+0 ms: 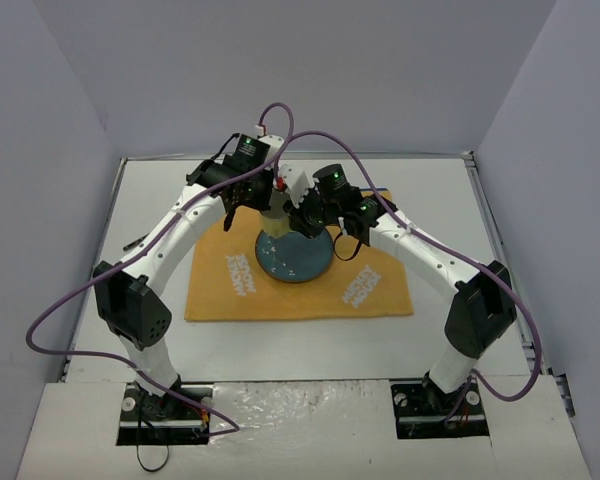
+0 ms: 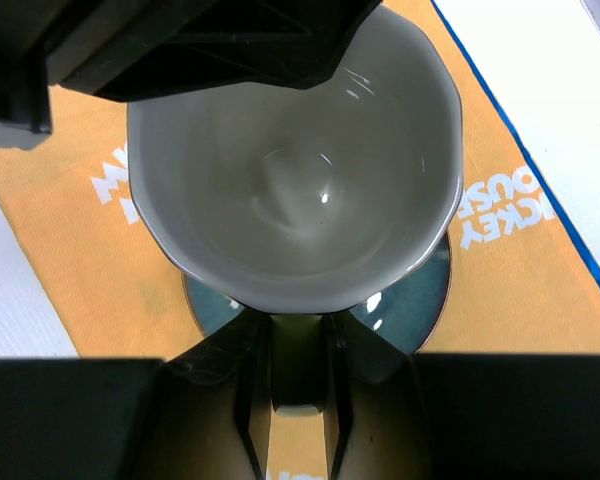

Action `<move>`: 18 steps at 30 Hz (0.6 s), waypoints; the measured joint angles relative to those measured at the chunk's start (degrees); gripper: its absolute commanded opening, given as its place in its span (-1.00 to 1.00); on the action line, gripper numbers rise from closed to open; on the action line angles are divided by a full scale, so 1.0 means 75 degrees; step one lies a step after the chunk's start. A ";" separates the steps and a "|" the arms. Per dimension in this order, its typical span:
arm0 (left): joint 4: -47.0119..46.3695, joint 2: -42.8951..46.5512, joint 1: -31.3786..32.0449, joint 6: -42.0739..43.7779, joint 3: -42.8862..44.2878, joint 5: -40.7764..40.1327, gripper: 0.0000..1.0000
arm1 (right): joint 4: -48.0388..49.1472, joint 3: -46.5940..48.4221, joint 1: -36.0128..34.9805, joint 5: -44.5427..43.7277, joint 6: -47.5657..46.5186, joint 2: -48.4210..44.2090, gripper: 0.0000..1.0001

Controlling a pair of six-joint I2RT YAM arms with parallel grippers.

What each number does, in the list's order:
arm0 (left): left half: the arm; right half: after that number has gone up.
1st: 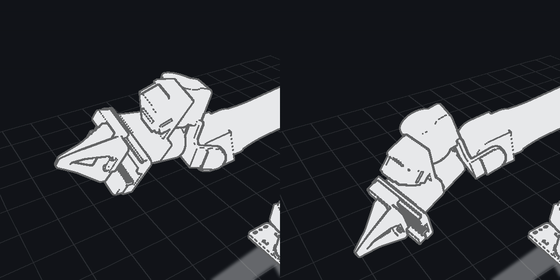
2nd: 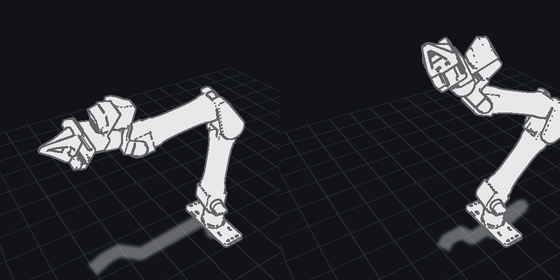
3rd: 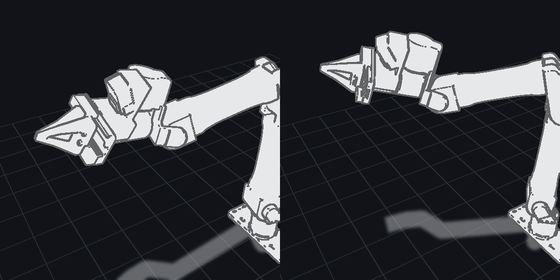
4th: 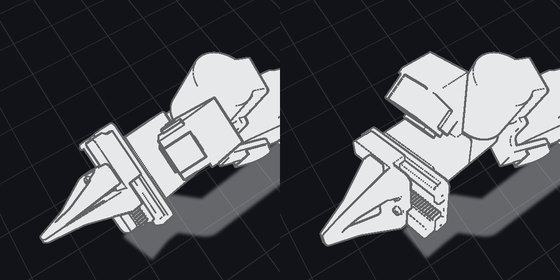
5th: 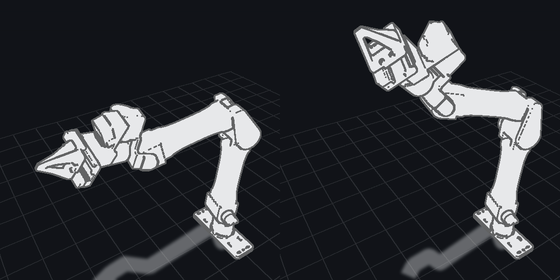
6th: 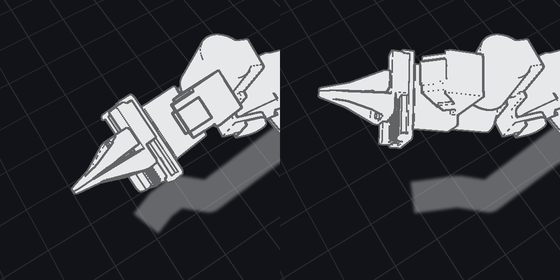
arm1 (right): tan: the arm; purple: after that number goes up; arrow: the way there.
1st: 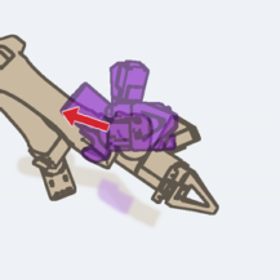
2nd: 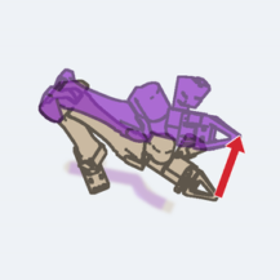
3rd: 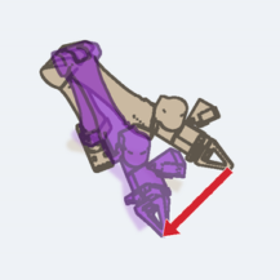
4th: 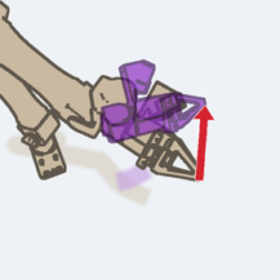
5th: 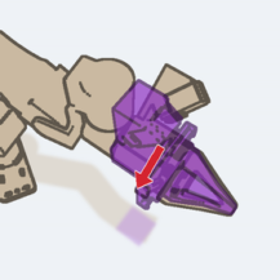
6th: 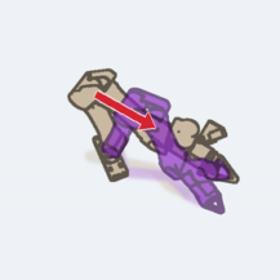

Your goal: Set the dinner table for one person

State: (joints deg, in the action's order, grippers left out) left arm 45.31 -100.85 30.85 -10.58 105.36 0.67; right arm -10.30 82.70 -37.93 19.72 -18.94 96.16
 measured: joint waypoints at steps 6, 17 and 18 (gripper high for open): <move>-0.0241 0.0148 0.0009 -0.0124 -0.0087 -0.0142 0.01 | -0.0251 -0.0102 0.0011 -0.0314 0.0000 0.0000 -1.00; -0.0486 0.0893 -0.0520 -0.0481 -0.0559 -0.0551 0.93 | -0.0243 -0.0823 0.0725 -0.0557 0.0014 -0.0261 -1.00; -0.0496 0.0974 -0.0649 -0.0535 -0.0647 -0.0567 0.94 | -0.0243 -0.0883 0.0880 -0.0572 0.0021 -0.0307 -1.00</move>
State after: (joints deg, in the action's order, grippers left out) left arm 41.59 -93.55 25.98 -14.59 100.51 -3.58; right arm -12.12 76.07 -31.33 15.43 -18.79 93.85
